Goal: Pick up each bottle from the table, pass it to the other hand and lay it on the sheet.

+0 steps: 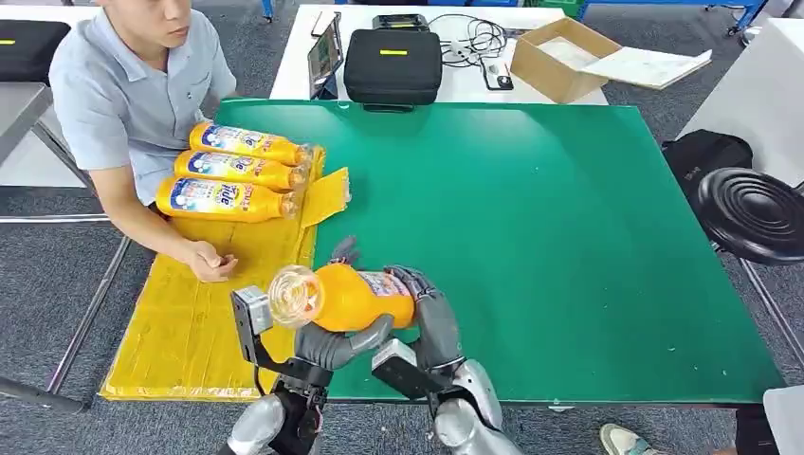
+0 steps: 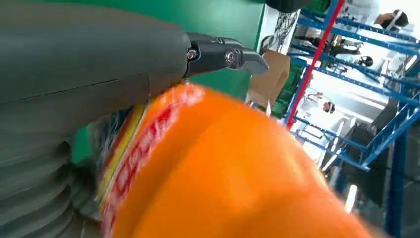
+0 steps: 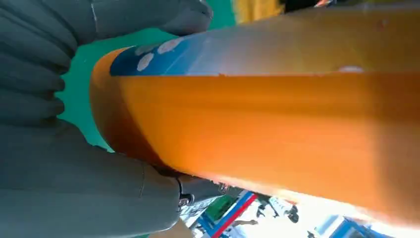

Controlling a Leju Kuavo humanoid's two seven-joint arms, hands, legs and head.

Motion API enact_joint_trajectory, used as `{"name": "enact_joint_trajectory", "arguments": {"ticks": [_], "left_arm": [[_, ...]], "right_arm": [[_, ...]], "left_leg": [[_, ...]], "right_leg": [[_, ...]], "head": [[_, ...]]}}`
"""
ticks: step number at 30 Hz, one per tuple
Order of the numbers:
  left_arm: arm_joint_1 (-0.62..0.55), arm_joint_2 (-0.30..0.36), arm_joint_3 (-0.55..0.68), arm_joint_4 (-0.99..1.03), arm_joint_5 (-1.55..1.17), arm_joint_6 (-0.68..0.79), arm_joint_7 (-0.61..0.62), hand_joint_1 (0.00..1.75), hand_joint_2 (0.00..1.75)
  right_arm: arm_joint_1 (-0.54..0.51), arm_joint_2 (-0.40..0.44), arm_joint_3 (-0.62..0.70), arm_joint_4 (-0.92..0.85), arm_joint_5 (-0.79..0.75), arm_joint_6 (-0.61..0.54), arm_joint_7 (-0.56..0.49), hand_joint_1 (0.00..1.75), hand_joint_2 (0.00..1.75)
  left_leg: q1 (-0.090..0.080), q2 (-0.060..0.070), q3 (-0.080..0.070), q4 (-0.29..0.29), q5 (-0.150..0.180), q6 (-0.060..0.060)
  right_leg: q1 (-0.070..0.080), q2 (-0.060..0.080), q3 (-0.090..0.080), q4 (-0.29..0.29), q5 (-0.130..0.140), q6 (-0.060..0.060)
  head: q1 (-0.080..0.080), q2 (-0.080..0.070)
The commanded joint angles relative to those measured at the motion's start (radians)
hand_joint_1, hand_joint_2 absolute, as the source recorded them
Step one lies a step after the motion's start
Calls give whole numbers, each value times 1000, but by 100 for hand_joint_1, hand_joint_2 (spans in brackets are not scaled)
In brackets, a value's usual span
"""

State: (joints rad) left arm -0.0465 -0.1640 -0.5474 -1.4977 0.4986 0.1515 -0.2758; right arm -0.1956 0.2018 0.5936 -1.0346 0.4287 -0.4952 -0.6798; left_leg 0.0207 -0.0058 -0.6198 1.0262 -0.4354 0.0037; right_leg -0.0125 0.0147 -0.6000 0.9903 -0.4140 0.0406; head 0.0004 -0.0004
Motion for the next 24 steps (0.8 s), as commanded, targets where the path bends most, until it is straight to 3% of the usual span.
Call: {"name": "enact_joint_trajectory", "arguments": {"ticks": [1,6,7,8,9,20,21,22,23,24], "left_arm": [[-60,8,-48,51,28,11,3,0,175],[-60,13,-48,29,48,7,-17,0,175],[-59,15,-50,26,48,5,-18,51,175],[-60,14,-49,22,57,-3,-20,159,175],[-61,15,-49,23,58,-5,-20,175,175],[-68,15,-47,35,62,-5,-16,175,175],[-70,14,-46,39,69,-7,-13,175,175],[-72,13,-37,43,82,-4,-8,175,175],[-77,14,-29,47,91,-3,-6,175,175],[-90,15,-20,59,100,1,-3,175,175]], "right_arm": [[-39,-12,159,30,-17,11,5,175,175],[-56,3,206,116,-36,44,14,175,175],[-59,5,209,128,-38,43,11,175,175],[-66,8,215,143,-41,53,11,175,175],[-68,8,215,144,-42,53,11,175,175],[-73,9,228,149,-25,48,7,171,175],[-73,8,232,149,-20,44,7,70,175],[-68,10,235,155,-27,52,20,0,175],[-68,8,242,159,-22,52,21,0,175],[-67,8,243,167,-24,39,15,0,0]], "left_leg": [[0,0,4,-1,-1,1],[0,1,4,-1,-1,1],[0,0,4,-1,-1,1],[0,0,3,-1,0,1],[0,0,2,-1,0,0],[0,-1,4,-1,-1,1],[0,-1,2,-1,0,0],[0,-1,4,-1,-1,1],[0,-1,2,-1,0,1],[0,-1,3,-1,0,1]], "right_leg": [[0,-2,4,0,-1,-2],[0,-1,3,-1,-1,-2],[1,-1,3,-1,-1,-2],[1,-1,2,-1,-1,-1],[1,-1,1,-1,0,-1],[0,-3,5,-1,-2,-2],[1,-2,2,-1,-1,-1],[0,-3,4,-1,-1,-2],[1,-2,2,-1,-1,-1],[1,-3,3,-1,-1,-2]], "head": [[0,0],[0,0],[0,0],[0,0],[0,0],[0,0],[0,0],[0,0],[0,0],[0,0]]}}
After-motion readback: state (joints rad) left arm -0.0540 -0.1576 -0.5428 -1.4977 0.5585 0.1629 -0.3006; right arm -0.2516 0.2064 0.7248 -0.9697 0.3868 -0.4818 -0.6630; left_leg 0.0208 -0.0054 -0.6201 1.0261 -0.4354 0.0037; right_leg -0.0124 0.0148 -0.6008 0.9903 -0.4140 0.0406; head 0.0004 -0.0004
